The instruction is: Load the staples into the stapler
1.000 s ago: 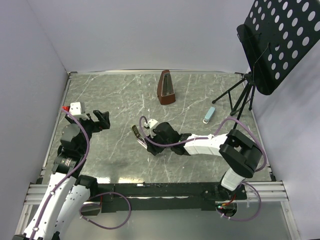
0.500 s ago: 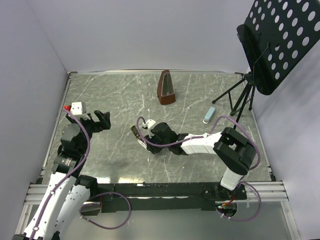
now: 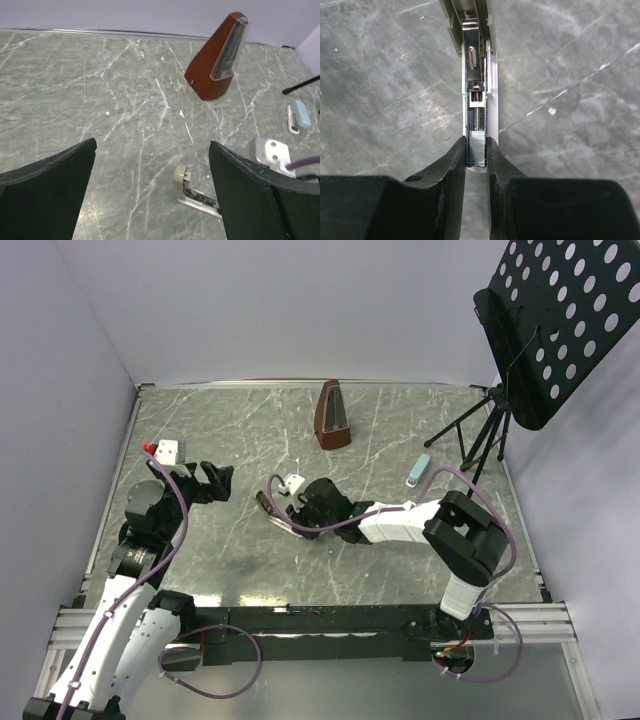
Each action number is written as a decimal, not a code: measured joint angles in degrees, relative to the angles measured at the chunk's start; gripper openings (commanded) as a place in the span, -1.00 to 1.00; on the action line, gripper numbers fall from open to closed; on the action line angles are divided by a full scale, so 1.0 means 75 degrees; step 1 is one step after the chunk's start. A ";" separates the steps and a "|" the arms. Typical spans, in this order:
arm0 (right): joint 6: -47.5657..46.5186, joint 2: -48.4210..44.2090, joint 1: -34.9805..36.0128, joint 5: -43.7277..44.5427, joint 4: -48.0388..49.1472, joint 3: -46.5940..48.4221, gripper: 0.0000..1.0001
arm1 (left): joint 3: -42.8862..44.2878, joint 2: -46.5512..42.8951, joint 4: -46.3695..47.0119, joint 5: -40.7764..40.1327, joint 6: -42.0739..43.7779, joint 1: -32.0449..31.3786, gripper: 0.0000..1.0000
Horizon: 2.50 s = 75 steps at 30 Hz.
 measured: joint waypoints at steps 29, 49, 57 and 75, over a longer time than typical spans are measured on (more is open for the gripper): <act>-0.1061 0.0793 -0.0493 -0.1201 0.0825 0.0262 -0.24 | 0.0000 0.0175 0.0396 0.0807 0.0134 0.0367 0.99; -0.1099 0.0452 -0.0769 -0.1422 0.1102 -0.0224 -1.00 | -0.0111 0.0866 0.1198 0.2888 0.0472 0.1049 0.99; -0.1090 -0.0490 -0.1282 -0.2270 0.0901 -0.0574 -1.00 | -0.0111 0.1961 0.1565 0.5540 0.1440 0.1845 0.94; -0.1096 -0.0839 -0.1393 -0.3028 0.0877 -0.0656 -1.00 | 0.2002 0.5531 -0.2334 0.8297 0.6959 0.1023 0.98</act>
